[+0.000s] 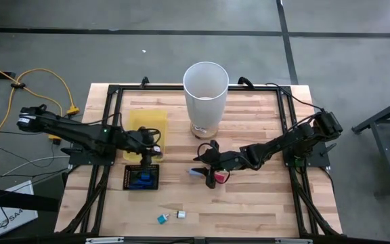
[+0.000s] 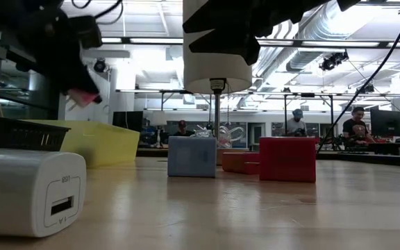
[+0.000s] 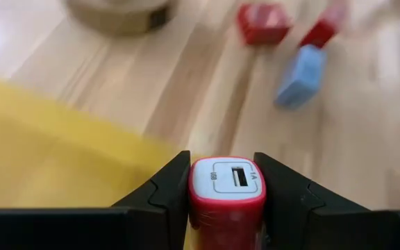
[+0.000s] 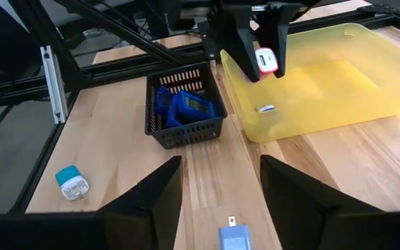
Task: Pick & Place Office items
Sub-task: Put the pink charger adapter into the yellow bin
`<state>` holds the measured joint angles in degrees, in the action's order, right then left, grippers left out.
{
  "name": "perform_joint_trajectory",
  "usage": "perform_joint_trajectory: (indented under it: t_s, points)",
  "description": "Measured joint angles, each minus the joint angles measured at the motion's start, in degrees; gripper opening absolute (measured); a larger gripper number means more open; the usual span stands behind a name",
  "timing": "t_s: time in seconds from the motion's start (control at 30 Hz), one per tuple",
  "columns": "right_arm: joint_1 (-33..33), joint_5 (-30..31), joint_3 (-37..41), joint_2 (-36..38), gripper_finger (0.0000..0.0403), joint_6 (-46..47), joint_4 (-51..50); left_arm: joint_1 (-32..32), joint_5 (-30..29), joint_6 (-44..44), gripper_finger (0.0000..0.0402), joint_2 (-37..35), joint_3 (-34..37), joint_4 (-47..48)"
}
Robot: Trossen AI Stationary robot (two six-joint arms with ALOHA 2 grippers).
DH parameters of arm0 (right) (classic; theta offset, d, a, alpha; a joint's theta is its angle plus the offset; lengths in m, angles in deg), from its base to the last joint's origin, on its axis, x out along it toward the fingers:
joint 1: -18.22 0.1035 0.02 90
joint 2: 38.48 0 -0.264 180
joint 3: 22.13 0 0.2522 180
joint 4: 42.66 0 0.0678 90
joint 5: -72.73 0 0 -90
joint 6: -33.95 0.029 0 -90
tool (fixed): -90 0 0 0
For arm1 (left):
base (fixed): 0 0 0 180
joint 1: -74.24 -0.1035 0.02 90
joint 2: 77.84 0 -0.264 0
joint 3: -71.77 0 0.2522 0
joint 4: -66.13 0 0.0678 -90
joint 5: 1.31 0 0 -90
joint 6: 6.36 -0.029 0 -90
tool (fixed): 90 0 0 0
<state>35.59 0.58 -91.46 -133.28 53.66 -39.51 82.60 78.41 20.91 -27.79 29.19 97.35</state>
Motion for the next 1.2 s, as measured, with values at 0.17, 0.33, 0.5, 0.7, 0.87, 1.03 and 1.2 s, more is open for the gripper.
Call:
perform_joint_trajectory:
  t_s: [0.17,0.33,0.5,0.7,0.87,1.03,1.2]
  points:
    - [0.00,0.00,0.00,0.00,0.0178,0.01,0.00,0.00,-2.43,3.45,0.0131,0.00,0.00,6.30]
    - [0.00,0.00,0.00,0.00,0.0178,0.01,0.00,0.00,-3.37,7.54,0.0131,0.04,0.00,11.76]
    - [0.00,0.00,0.00,0.00,0.0178,0.01,0.00,0.00,-3.39,10.92,0.0131,0.06,0.00,14.82]
    - [0.00,0.00,0.01,0.00,0.0178,0.01,0.02,-0.46,-3.55,11.38,0.0131,1.54,0.00,15.08]
    - [0.00,0.00,0.02,0.00,0.0178,0.01,0.04,-2.80,-3.43,11.36,0.0133,7.03,0.00,15.08]
    - [0.00,-0.02,0.02,0.00,0.0178,0.01,0.04,-4.13,-2.83,10.71,0.0144,12.57,0.00,14.63]
    - [0.00,-0.02,0.02,0.00,0.0178,0.01,0.04,-4.17,-2.09,10.70,0.0149,15.85,0.00,12.94]
